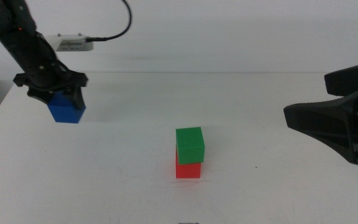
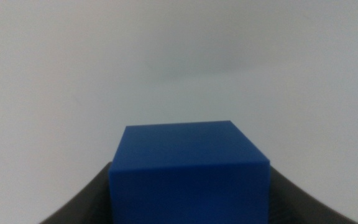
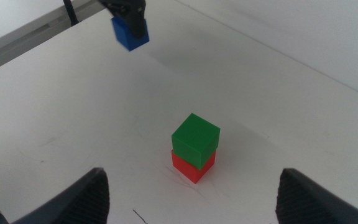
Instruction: Stack red cubes first, then green, then blue cubes in a specific spot.
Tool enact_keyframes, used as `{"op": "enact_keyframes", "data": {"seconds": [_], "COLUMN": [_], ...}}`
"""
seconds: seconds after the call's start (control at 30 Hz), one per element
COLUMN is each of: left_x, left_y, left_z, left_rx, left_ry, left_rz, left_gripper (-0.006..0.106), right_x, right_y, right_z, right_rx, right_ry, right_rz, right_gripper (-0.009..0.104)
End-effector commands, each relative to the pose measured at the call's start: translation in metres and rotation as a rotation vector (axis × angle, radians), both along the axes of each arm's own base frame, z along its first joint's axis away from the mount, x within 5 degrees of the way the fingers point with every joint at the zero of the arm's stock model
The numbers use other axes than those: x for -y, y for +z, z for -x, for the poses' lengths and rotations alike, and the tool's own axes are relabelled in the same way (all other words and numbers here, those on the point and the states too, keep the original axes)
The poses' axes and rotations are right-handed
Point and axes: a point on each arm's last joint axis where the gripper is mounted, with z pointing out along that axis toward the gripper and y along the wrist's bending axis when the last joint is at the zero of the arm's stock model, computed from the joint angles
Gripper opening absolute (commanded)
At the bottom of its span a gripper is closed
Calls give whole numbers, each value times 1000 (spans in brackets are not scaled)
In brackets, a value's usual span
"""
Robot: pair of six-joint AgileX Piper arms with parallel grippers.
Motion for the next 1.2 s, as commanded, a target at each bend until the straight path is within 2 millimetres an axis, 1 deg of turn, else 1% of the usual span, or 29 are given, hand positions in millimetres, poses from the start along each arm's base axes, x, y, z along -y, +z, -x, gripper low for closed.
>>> {"op": "enact_keyframes", "data": {"seconds": [0.0,0.1,0.13,0.2,0.3,0.4,0.53,0.6,0.7,0.8,0.97,1.17], "left_x": [21,48,57,82,123,159,203,219,238,250,257,261], "left_y": [54,71,75,90,100,104,108,108,107,106,101,95], "left_z": [33,66,74,90,104,116,130,133,134,132,125,121], "left_rx": [150,201,204,226,209,173,172,181,182,178,164,159], "left_ry": [95,157,166,138,115,117,78,71,57,45,52,84], "left_rz": [12,5,-1,-1,18,31,8,1,21,38,47,59], "left_gripper": [6,6,6,6,6,6,6,6,6,6,6,6], "right_x": [2,2,2,2,2,2,2,2,2,2,2,2], "right_y": [16,16,16,16,16,16,16,16,16,16,16,16], "right_z": [0,0,0,0,0,0,0,0,0,0,0,0], "right_rx": [90,90,90,90,90,90,90,90,90,90,90,90], "right_ry": [-12,-12,-12,-12,-12,-12,-12,-12,-12,-12,-12,-12], "right_rz": [-62,-62,-62,-62,-62,-62,-62,-62,-62,-62,-62,-62], "right_gripper": [85,85,85,85,85,85,85,85,85,85,85,85]}}
